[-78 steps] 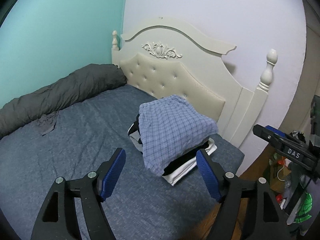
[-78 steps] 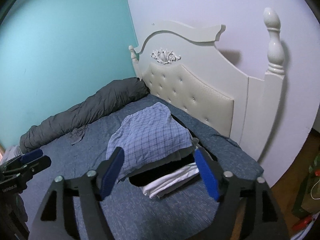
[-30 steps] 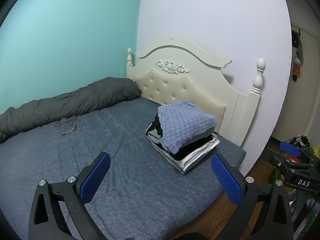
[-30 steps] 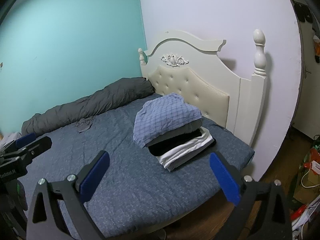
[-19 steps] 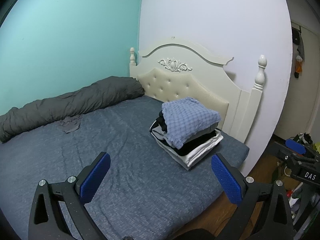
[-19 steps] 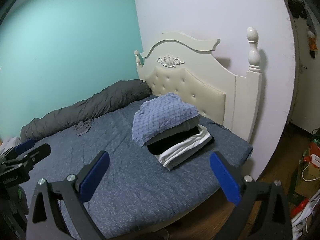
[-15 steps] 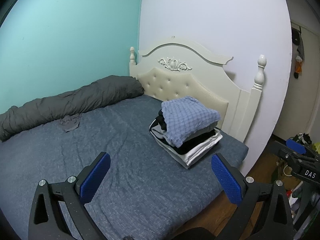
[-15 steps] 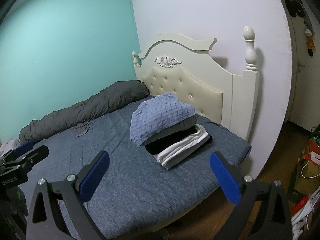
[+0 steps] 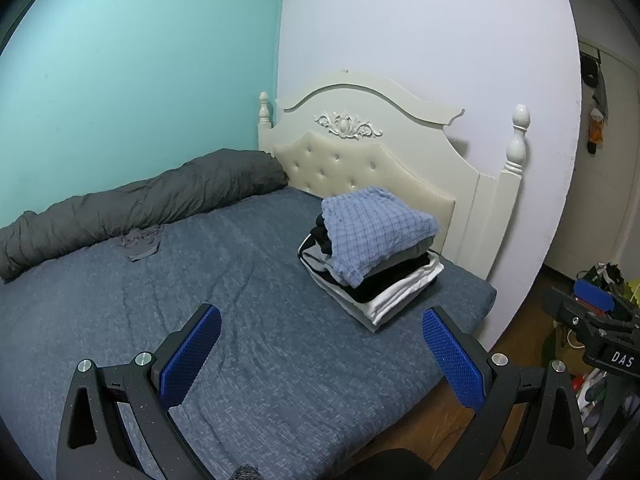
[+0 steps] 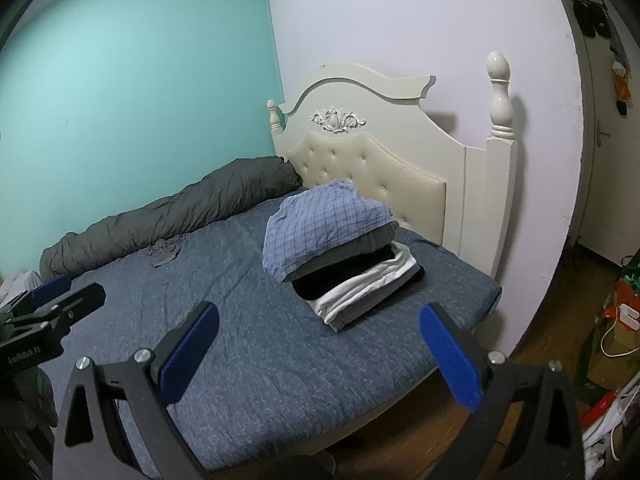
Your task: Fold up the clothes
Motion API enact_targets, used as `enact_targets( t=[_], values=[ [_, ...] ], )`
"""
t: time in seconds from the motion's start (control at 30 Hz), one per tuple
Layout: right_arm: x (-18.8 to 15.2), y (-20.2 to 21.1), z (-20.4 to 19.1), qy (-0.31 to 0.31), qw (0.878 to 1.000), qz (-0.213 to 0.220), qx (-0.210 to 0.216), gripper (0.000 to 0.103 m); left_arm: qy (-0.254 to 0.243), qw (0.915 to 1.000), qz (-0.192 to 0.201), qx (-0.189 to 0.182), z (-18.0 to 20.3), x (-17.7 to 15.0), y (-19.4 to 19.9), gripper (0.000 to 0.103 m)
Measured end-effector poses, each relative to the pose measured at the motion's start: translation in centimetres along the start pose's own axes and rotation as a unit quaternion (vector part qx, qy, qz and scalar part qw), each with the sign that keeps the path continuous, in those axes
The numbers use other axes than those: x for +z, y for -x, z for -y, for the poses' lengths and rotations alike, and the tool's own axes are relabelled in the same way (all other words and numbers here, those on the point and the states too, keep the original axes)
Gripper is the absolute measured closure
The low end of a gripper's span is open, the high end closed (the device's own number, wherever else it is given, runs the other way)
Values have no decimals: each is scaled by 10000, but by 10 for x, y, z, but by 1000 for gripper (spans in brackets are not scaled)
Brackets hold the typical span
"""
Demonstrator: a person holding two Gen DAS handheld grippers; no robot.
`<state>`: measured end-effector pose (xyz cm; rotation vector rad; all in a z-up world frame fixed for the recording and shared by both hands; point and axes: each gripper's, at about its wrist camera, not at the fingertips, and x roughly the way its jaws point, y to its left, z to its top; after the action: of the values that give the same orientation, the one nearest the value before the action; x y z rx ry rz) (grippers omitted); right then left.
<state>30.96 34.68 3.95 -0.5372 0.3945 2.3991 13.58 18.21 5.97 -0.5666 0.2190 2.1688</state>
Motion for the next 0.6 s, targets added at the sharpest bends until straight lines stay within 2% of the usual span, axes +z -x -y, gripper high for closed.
enact_targets(
  t=[0.6],
  values=[
    [-5,0,-1,-5,10000,-39,-1,2,0,10000,77,-40,-1,-2,4,0]
  ],
)
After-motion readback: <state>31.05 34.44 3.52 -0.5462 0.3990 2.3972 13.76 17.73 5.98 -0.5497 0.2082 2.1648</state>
